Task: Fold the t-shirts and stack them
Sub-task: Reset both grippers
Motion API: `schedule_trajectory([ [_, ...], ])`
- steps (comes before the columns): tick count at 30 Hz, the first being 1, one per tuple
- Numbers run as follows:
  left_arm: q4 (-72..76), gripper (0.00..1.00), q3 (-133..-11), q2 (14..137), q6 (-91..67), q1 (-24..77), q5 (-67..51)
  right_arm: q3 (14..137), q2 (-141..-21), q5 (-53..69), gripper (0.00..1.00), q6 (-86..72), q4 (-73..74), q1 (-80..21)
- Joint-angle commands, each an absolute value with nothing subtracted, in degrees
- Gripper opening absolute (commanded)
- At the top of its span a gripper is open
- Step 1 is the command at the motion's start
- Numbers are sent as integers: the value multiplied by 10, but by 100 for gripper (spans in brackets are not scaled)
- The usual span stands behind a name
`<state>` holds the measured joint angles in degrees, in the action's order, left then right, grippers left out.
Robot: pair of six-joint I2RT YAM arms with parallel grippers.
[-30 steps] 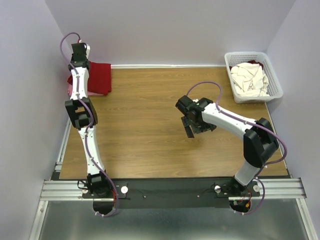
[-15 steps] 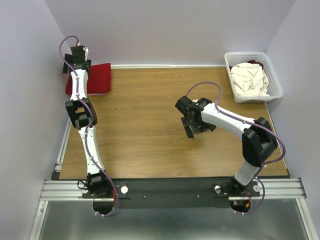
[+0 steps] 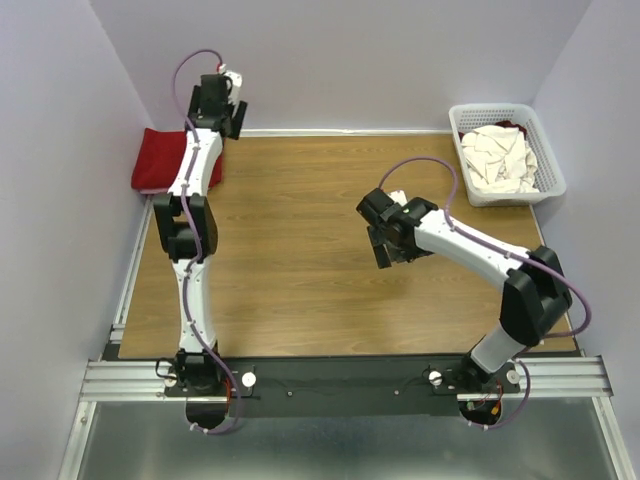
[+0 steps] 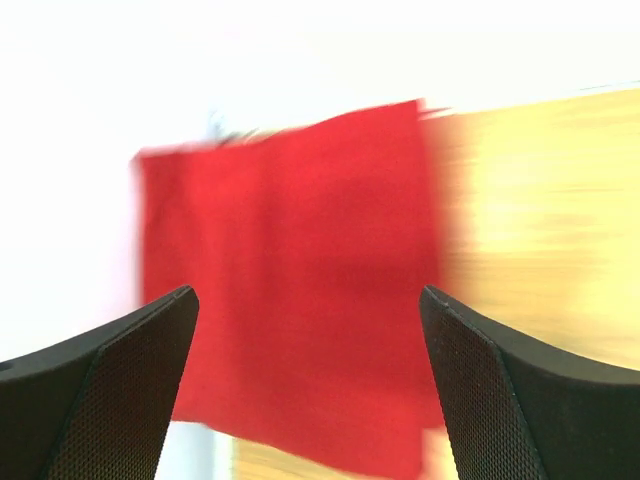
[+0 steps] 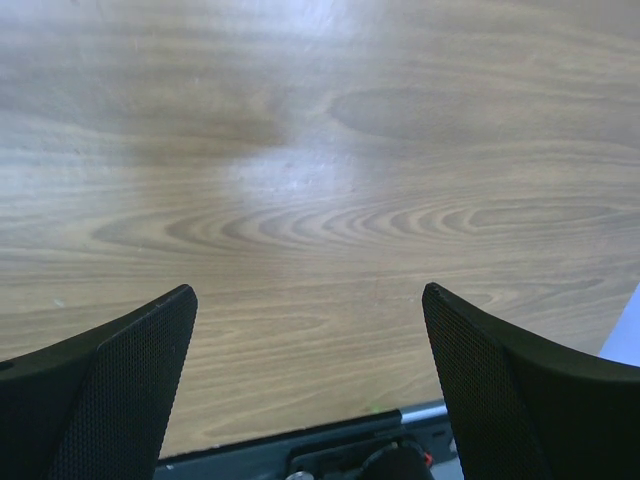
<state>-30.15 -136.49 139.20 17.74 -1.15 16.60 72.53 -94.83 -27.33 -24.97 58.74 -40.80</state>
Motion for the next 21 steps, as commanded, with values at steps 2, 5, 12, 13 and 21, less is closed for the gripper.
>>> schedule_trajectory([
  [2, -221, 98, -1283, 1191, 71, 47, 69, 728, -884, -361, 100, -282, 546, -405],
  [5, -198, 98, -1193, 1083, -34, 57, -26, 734, -847, -399, 100, -298, 539, -406],
  [12, -118, 98, -870, 790, -113, 58, -120, 731, -730, -452, 100, -306, 492, -406],
  [13, -118, 98, -840, 755, -113, 58, -99, 720, -714, -463, 100, -305, 486, -406],
  [21, -150, 98, -575, 395, -125, 57, 144, 618, -499, -524, 100, -271, 405, -406],
])
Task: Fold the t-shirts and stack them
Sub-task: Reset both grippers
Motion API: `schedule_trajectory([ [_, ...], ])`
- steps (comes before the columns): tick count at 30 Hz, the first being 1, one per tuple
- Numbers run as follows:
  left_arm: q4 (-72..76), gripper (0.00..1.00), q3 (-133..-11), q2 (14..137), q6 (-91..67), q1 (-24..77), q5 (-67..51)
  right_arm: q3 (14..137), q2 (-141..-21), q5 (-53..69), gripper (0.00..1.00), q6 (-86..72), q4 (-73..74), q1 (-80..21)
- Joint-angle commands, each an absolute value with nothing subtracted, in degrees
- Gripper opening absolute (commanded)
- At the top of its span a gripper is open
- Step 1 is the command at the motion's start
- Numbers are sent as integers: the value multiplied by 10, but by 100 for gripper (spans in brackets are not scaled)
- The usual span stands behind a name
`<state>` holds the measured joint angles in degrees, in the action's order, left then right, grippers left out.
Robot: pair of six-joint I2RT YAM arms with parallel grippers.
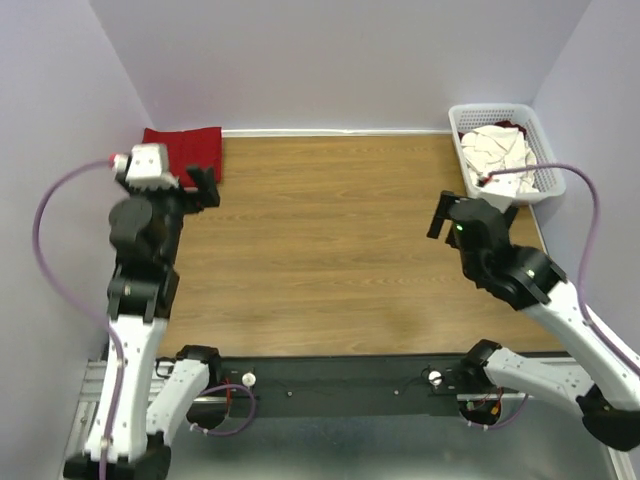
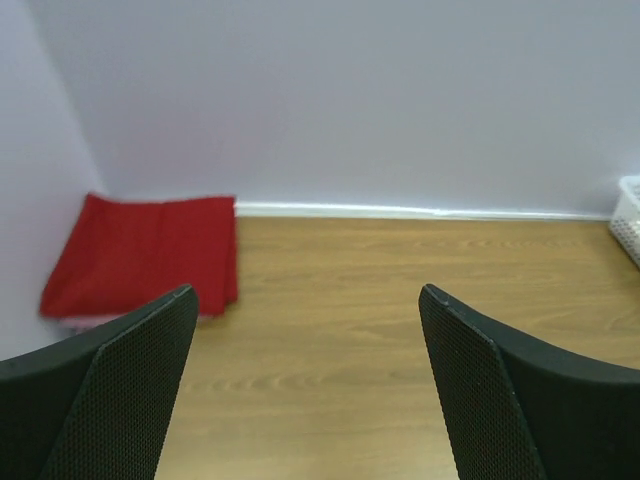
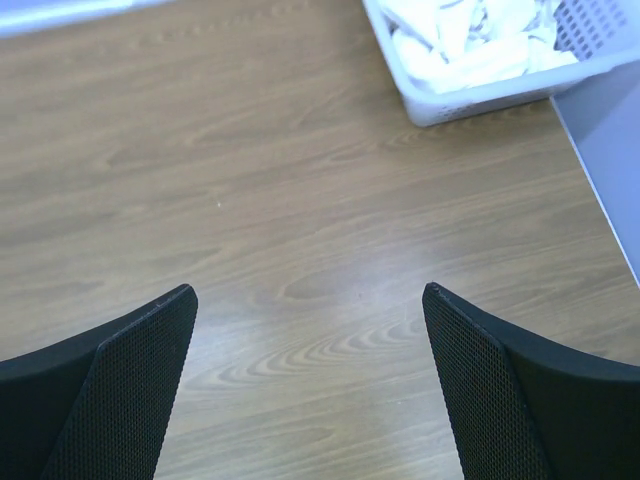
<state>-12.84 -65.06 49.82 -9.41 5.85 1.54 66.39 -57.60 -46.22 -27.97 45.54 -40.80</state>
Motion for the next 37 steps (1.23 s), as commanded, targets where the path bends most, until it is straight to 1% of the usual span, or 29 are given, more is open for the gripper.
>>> schedule_trajectory([
  [1, -145, 98, -531, 333, -140, 57, 156, 607, -480, -528, 100, -265, 398, -406],
  [4, -121, 98, -469, 239, -159, 58, 177, 560, -412, -526, 100, -247, 364, -406],
  [5, -102, 98, -432, 188, -170, 58, 182, 551, -397, -524, 100, -234, 357, -406],
  [8, -75, 98, -373, 114, -198, 58, 205, 523, -352, -538, 100, -229, 346, -406],
  [13, -21, 98, -298, 49, -185, 58, 214, 473, -296, -571, 100, -234, 338, -406],
  [17, 17, 98, -262, 36, -170, 58, 220, 454, -279, -603, 100, -246, 336, -406],
  [22, 38, 98, -257, 38, -163, 58, 216, 446, -283, -609, 100, -246, 330, -406],
  [31, 76, 98, -235, 23, -152, 58, 162, 441, -280, -606, 100, -243, 327, -406],
  [37, 76, 98, -239, 28, -135, 58, 126, 439, -271, -604, 100, -242, 324, -406],
])
